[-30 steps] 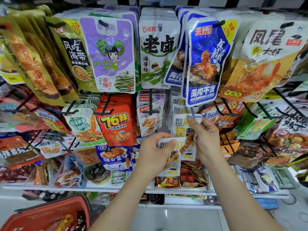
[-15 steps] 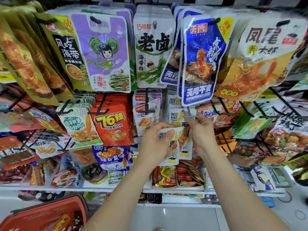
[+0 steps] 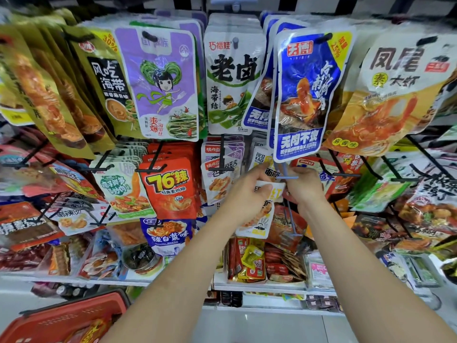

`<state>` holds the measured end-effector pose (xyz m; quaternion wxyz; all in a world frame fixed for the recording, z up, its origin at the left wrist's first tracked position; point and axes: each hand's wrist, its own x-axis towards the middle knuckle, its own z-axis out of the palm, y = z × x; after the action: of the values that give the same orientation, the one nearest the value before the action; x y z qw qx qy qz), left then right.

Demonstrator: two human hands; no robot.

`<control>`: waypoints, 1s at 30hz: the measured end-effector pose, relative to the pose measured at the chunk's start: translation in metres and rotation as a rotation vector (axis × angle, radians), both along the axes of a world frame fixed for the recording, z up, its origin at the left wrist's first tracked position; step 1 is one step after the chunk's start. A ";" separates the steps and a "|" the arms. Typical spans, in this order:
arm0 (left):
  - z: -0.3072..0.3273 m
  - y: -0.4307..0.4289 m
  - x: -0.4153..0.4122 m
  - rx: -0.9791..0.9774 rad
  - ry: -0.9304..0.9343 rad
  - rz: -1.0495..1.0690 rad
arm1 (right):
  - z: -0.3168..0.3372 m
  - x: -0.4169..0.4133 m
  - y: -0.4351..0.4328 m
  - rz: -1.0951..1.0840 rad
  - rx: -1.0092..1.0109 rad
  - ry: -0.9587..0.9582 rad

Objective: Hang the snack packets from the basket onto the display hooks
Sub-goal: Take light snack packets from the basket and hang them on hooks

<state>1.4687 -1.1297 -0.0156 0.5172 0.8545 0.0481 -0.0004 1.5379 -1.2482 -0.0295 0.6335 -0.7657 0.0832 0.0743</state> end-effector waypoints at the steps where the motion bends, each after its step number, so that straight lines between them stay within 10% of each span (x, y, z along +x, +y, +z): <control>1: 0.001 0.000 0.004 0.004 0.001 0.018 | -0.002 0.004 -0.001 -0.003 0.005 0.014; 17: -0.019 0.003 -0.026 -0.344 -0.064 0.220 | 0.008 -0.062 -0.048 0.338 0.240 0.230; 30: -0.012 -0.013 -0.011 -0.415 -0.137 0.306 | 0.014 -0.060 -0.020 0.072 0.546 0.004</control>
<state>1.4581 -1.1428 -0.0277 0.6775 0.7110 0.1406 0.1257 1.4781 -1.2678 -0.0159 0.8131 -0.5690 0.0340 0.1181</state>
